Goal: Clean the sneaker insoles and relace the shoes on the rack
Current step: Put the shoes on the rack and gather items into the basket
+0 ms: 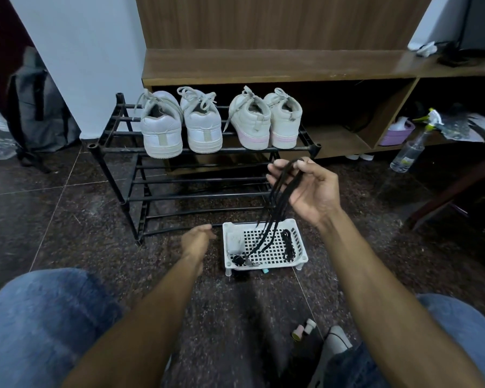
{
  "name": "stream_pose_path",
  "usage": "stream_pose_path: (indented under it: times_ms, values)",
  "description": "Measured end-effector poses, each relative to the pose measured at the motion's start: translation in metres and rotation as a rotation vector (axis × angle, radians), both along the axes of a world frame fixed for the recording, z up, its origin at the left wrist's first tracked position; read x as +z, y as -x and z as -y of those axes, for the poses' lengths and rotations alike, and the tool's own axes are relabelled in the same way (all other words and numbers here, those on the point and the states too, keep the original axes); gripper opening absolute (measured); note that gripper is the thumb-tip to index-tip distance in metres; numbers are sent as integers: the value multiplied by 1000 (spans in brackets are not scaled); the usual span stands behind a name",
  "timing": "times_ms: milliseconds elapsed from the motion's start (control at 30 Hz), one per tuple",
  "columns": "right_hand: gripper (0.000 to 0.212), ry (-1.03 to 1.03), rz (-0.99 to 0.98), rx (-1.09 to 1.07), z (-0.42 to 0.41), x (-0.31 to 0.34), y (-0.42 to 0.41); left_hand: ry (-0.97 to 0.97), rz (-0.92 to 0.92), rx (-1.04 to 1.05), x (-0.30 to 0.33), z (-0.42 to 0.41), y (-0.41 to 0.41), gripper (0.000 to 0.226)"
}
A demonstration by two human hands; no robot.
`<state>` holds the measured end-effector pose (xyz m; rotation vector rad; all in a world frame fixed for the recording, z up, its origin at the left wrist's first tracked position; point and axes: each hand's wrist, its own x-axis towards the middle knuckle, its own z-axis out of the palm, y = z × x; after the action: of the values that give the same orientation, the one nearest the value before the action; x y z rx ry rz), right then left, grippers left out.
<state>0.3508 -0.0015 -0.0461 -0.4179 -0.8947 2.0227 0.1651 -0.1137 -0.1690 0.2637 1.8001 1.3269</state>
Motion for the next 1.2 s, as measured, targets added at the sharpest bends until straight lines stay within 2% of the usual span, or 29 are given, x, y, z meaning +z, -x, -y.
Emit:
stream_pose_path:
  times_ms: [100, 200, 267, 333, 400, 500, 600, 733, 900, 1067, 1133, 1200]
  values:
    - [16, 15, 11, 29, 8, 0, 15, -174, -117, -303, 15, -9, -21, 57]
    - [13, 43, 29, 35, 16, -1, 28, -304, -193, -606, 27, -24, -41, 76]
    - [11, 68, 22, 35, 20, 0, 33, -355, -229, -697, 34, -31, -55, 71]
    - [13, 91, 7, 15, 20, 2, 34, -408, -203, -713, 42, -34, -66, 41]
    - [9, 105, -9, -62, 16, 2, 29, -436, -153, -698, 42, -34, -69, 7]
    - [7, 177, -15, -280, 2, -4, 12, -427, -6, -623, 35, -25, -62, 30]
    - [7, 289, 8, -415, 0, -21, -3, -460, 174, -463, 30, -24, -57, 36]
    - [4, 406, 86, -432, 19, -60, -4, -551, 424, -122, 35, -35, -62, 36]
    - [5, 558, 59, -429, 54, -96, 10, -647, 765, 192, 38, -44, -64, 43]
    - [11, 582, 327, -435, 70, -124, 21, -592, 755, 258, 31, -41, -53, 48]
    - [18, 482, 427, -482, 71, -132, 20, -574, 708, 233, 28, -40, -47, 44]
    - [23, 292, 529, -470, 69, -136, 18, -535, 632, 194, 23, -38, -41, 42]
